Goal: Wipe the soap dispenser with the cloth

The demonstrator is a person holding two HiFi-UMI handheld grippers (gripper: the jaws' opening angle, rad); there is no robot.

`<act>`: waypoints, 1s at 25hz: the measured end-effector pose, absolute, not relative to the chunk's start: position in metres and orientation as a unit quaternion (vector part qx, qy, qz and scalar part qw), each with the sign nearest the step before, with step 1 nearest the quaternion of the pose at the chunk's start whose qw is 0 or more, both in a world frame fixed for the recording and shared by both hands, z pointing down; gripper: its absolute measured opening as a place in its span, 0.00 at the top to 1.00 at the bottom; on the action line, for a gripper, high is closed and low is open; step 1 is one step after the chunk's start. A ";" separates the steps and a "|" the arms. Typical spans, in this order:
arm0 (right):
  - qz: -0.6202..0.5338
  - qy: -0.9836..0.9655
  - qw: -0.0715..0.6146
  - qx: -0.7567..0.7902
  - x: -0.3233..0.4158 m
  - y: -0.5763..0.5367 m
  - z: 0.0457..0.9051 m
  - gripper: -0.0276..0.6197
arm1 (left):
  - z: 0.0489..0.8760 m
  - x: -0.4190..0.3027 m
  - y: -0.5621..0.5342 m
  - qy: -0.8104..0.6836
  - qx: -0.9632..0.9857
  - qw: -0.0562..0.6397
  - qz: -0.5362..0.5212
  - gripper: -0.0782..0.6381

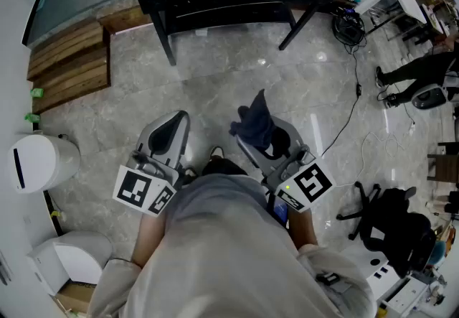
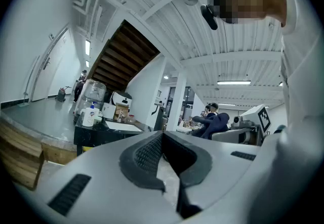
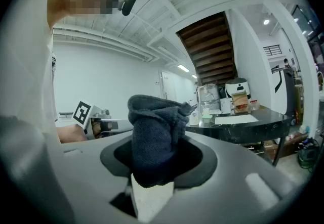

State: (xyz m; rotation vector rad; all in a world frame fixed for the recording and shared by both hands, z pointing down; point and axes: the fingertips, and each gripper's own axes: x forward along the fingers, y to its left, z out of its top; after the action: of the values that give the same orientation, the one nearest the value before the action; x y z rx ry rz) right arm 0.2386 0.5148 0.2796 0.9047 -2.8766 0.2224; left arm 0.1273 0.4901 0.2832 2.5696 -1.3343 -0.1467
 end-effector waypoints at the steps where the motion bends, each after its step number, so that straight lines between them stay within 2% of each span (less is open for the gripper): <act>1: 0.074 -0.950 0.060 0.298 0.238 0.514 0.280 0.71 | 0.284 0.127 0.489 -0.457 0.880 0.122 -0.050 0.88; 25: 0.117 -0.955 0.035 0.271 0.248 0.477 0.294 0.70 | 0.299 0.111 0.454 -0.506 0.853 0.124 -0.026 0.88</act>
State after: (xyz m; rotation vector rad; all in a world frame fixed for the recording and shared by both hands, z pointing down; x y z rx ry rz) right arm 0.2483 0.4769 0.2942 0.8315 -2.9348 0.3584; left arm 0.1114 0.4537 0.2988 2.4888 -1.4743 -0.0745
